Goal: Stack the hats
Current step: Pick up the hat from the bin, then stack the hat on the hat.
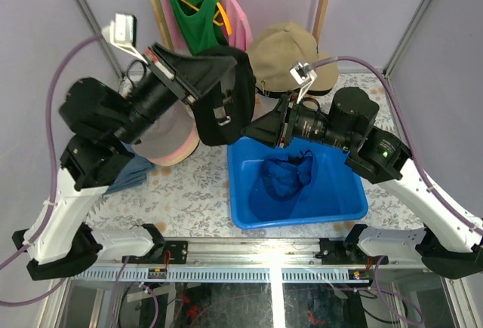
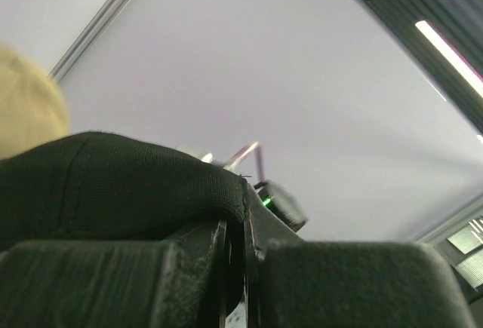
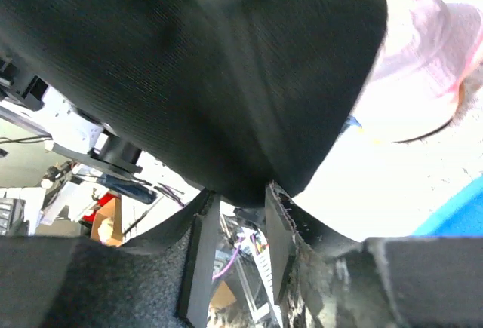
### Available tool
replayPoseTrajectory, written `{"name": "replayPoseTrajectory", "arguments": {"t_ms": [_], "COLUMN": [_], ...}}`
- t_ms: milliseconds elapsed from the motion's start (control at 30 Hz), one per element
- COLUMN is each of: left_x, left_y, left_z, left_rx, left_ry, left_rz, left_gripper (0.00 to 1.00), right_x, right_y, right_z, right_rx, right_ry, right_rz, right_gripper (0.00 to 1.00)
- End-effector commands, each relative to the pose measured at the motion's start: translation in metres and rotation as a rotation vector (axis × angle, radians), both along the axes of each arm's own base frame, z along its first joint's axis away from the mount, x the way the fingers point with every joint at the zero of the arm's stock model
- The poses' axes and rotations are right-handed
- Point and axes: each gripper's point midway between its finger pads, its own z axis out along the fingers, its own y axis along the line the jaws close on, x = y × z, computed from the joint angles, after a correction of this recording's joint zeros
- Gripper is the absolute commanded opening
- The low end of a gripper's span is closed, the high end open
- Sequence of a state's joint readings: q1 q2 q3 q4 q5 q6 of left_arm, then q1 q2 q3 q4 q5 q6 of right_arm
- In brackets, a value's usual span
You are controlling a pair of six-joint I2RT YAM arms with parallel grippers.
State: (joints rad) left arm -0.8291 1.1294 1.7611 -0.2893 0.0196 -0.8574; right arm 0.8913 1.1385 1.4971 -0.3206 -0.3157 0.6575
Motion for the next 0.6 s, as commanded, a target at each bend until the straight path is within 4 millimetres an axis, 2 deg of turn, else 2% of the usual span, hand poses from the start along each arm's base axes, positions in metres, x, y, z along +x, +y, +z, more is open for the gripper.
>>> {"name": "replayPoseTrajectory", "arguments": {"t_ms": [0, 167, 267, 367, 400, 433, 567], "left_x": [-0.018, -0.009, 0.012, 0.040, 0.044, 0.056, 0.076], "left_y": [0.006, 0.009, 0.013, 0.016, 0.020, 0.021, 0.033], "left_z": [0.058, 0.095, 0.103, 0.098, 0.102, 0.096, 0.102], "left_rx": [-0.034, -0.100, -0.163, -0.280, -0.336, -0.374, -0.506], "left_ry": [-0.137, -0.185, -0.169, -0.099, -0.126, -0.096, -0.100], "left_rz": [-0.041, -0.059, -0.102, -0.196, -0.231, -0.258, -0.333], "left_gripper": [0.00, 0.00, 0.00, 0.00, 0.00, 0.00, 0.00], "right_x": [-0.007, 0.000, 0.006, 0.014, 0.016, 0.018, 0.023], "right_y": [0.002, -0.013, -0.023, -0.025, -0.024, -0.024, -0.032], "right_z": [0.047, 0.075, 0.083, 0.075, 0.070, 0.066, 0.056], "right_rx": [0.111, 0.153, 0.165, 0.142, 0.133, 0.131, 0.164], "right_ry": [-0.110, -0.201, -0.233, -0.235, -0.229, -0.224, -0.204], "right_rz": [0.034, -0.050, -0.114, -0.153, -0.158, -0.168, -0.228], "right_gripper": [0.39, 0.44, 0.47, 0.49, 0.50, 0.50, 0.57]}}
